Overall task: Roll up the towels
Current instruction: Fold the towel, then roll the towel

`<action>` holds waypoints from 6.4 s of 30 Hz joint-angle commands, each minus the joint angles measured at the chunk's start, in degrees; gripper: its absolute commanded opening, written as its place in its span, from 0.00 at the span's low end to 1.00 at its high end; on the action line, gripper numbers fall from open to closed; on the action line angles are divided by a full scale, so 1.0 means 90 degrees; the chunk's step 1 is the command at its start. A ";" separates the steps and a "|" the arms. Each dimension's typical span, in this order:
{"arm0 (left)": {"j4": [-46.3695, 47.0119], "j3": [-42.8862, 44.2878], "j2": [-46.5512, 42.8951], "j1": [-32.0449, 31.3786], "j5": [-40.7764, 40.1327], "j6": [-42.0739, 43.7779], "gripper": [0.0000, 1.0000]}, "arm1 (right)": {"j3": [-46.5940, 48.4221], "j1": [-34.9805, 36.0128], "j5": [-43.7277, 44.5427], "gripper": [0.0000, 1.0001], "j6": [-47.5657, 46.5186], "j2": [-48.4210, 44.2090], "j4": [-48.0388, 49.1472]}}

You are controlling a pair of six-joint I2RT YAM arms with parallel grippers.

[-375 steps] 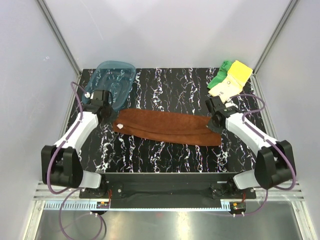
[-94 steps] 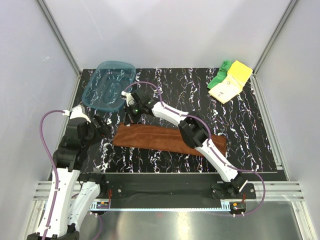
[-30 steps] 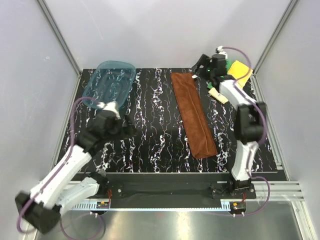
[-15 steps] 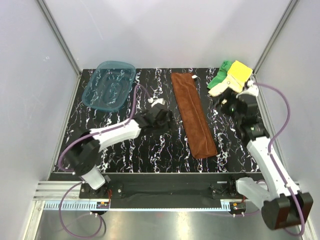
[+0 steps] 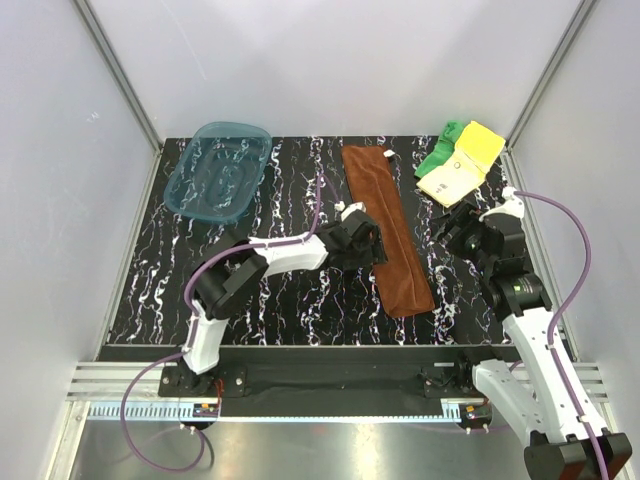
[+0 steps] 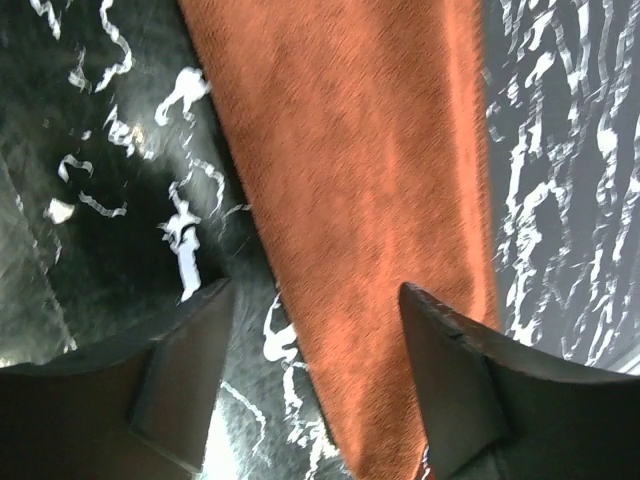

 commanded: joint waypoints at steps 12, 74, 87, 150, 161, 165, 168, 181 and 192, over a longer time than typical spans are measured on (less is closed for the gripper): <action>-0.0081 0.0668 0.0763 -0.0019 0.0173 0.0284 0.46 | -0.0094 0.0009 -0.0068 0.82 -0.0158 -0.0107 -0.0172; -0.0218 -0.5298 -0.5253 0.0059 -0.0657 -0.0175 0.75 | -0.2740 0.3964 -0.0253 0.38 0.3397 0.1152 0.1028; 0.0054 -0.5386 -0.5341 -0.0048 -0.0423 -0.0204 0.74 | -0.2389 0.4130 0.0351 0.36 0.3221 0.0900 -0.0190; 0.0026 -0.5220 -0.4656 -0.0947 -0.0402 -0.0439 0.84 | -0.2204 0.4140 0.0586 0.00 0.3583 0.0361 -0.0093; -0.0492 -0.4878 -0.5184 -0.0947 -0.0471 -0.0117 0.83 | -0.1188 0.3761 0.0978 0.00 0.3710 0.1522 -0.0523; -0.0492 -0.4781 -0.5068 -0.0957 -0.0383 0.0137 0.82 | -0.1032 0.3136 0.0559 0.00 0.3622 0.1943 -0.0377; -0.0482 -0.4712 -0.4912 -0.0967 -0.0305 0.0323 0.82 | -0.0954 0.2561 0.0099 0.00 0.3515 0.2138 -0.0143; -0.0111 -0.4224 -0.4159 -0.1084 -0.0149 0.0597 0.81 | -0.0309 0.2236 0.0028 0.12 0.3055 0.3349 -0.0131; -0.0072 -0.4341 -0.4218 -0.1084 -0.0207 0.0567 0.80 | -0.0436 0.1533 -0.0155 0.34 0.2480 0.4169 0.0472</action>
